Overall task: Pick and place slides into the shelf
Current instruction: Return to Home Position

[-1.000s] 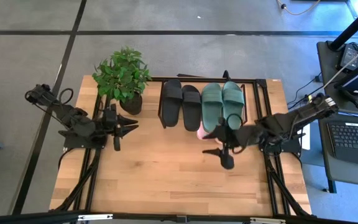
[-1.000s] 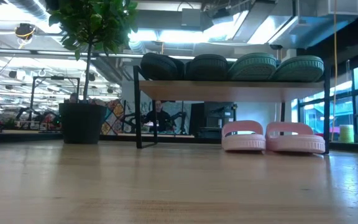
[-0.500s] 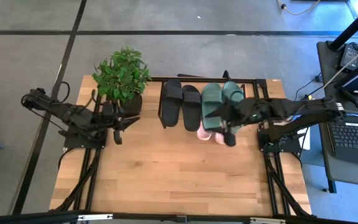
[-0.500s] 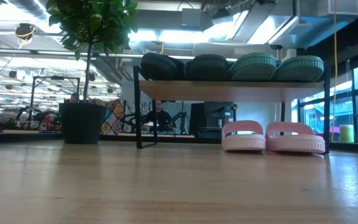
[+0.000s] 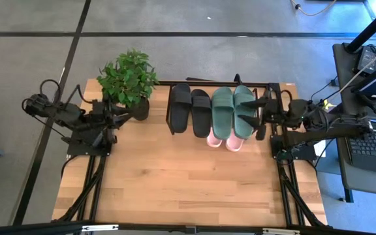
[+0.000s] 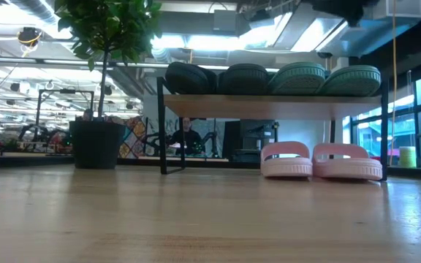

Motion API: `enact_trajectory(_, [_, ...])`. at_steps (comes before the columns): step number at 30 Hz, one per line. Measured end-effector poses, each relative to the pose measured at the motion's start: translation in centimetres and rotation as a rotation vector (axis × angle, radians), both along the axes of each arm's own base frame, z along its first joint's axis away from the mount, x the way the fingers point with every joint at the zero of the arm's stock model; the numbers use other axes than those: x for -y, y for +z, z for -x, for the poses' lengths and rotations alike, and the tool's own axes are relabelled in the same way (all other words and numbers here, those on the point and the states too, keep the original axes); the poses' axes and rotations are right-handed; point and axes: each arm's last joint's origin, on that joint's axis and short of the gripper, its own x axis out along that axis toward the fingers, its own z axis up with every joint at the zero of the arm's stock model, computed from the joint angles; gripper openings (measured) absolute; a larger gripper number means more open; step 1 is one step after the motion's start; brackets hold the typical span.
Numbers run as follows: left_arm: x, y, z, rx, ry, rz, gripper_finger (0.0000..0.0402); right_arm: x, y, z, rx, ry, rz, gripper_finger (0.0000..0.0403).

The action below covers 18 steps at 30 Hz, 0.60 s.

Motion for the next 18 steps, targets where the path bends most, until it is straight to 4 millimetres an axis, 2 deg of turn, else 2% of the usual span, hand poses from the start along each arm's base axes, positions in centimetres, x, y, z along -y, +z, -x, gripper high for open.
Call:
enact_trajectory(11, [-1.2,-0.8,2.7,0.001,0.014,-0.005,0.0076,1.5,-3.3,4.3,0.159,-0.147,0.009,0.0245])
enact_trajectory(18, [-2.1,-3.5,4.4,0.054,0.041,0.022,0.0076,1.7,-4.9,5.9,0.209,-0.191,0.018,0.0245])
